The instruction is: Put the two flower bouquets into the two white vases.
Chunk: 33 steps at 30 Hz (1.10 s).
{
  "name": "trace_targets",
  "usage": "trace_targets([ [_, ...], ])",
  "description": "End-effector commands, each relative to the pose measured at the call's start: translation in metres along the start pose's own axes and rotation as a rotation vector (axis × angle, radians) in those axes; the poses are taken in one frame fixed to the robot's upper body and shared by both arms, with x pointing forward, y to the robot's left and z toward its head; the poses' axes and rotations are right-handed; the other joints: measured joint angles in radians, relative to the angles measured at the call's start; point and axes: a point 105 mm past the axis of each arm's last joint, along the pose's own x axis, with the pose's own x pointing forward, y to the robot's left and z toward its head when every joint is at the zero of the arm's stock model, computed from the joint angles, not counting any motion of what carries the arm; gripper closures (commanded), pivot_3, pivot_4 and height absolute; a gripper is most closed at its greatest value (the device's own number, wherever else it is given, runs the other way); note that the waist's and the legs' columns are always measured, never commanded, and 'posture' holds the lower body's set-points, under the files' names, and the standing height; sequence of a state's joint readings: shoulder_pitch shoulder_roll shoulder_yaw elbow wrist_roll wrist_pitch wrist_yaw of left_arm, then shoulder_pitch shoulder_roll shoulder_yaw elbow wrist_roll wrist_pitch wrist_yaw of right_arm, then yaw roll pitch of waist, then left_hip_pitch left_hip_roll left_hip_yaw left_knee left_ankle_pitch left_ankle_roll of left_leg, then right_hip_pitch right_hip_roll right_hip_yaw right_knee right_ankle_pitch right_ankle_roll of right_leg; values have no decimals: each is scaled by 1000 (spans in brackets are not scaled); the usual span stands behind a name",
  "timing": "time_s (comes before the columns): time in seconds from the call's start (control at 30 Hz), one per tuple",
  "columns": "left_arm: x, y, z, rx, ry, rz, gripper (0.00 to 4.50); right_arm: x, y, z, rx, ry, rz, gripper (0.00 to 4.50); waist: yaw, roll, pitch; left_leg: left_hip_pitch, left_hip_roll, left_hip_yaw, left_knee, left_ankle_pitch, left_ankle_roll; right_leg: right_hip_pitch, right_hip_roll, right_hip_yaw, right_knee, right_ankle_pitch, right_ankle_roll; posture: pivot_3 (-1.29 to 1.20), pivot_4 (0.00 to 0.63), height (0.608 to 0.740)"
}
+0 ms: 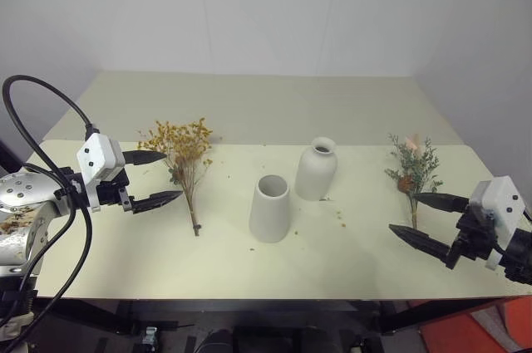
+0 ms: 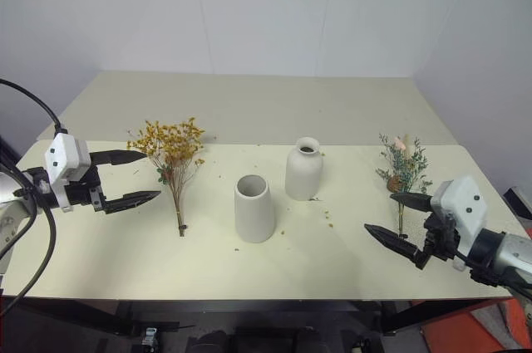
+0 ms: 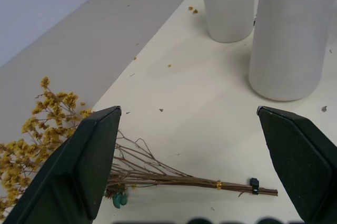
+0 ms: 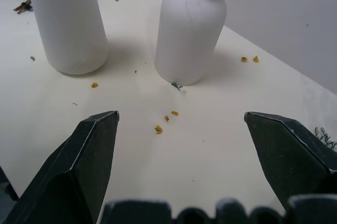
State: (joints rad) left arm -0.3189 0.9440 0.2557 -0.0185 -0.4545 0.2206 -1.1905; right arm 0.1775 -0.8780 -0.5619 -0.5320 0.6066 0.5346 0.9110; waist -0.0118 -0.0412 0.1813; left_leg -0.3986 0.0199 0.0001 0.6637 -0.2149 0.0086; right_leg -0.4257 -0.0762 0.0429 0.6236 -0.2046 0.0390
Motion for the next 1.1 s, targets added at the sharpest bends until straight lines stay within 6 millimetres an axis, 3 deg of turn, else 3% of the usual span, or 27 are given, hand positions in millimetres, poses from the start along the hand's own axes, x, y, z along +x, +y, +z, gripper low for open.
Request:
trace_targets([
  [0.03,-10,5,13,49,-11,18,0,-7,-2,8,-32,-4,-21,28,0,0,0,0,0,0,0,0,0,0,0,0,0,0,0,0,150,740],
  [0.33,-5,5,15,50,-14,9,0,-8,-4,6,17,23,-42,28,-1,0,0,0,0,0,0,0,0,0,0,0,0,0,0,0,150,740],
  [0.5,0,5,21,59,-39,-2,0,-5,-16,3,92,75,-112,28,-1,0,0,0,0,0,0,0,0,0,0,0,0,0,0,0,150,740],
  [0.6,4,13,42,99,-112,-5,0,-2,-23,-3,91,199,-141,28,0,0,0,0,0,0,0,0,0,0,0,0,0,0,0,0,150,740],
  [0.67,11,23,76,159,-233,-27,0,3,-31,-6,149,264,-142,28,4,-1,0,0,0,0,0,0,0,0,0,0,0,0,0,0,150,740],
  [0.73,21,28,98,223,-287,-75,0,10,-44,-9,225,307,-185,28,6,-3,0,-1,-1,-1,0,0,0,0,0,-1,0,0,0,0,150,740],
  [0.9,58,30,114,318,-330,-294,0,26,-79,-23,337,389,-321,28,2,-2,-1,-2,-3,-1,0,0,1,1,-1,0,-4,3,4,0,150,740],
  [1.1,101,29,141,419,-358,-466,0,32,-102,-36,445,436,-419,28,0,-1,0,-12,-4,-2,1,0,1,-3,0,0,-12,13,6,0,150,740],
])
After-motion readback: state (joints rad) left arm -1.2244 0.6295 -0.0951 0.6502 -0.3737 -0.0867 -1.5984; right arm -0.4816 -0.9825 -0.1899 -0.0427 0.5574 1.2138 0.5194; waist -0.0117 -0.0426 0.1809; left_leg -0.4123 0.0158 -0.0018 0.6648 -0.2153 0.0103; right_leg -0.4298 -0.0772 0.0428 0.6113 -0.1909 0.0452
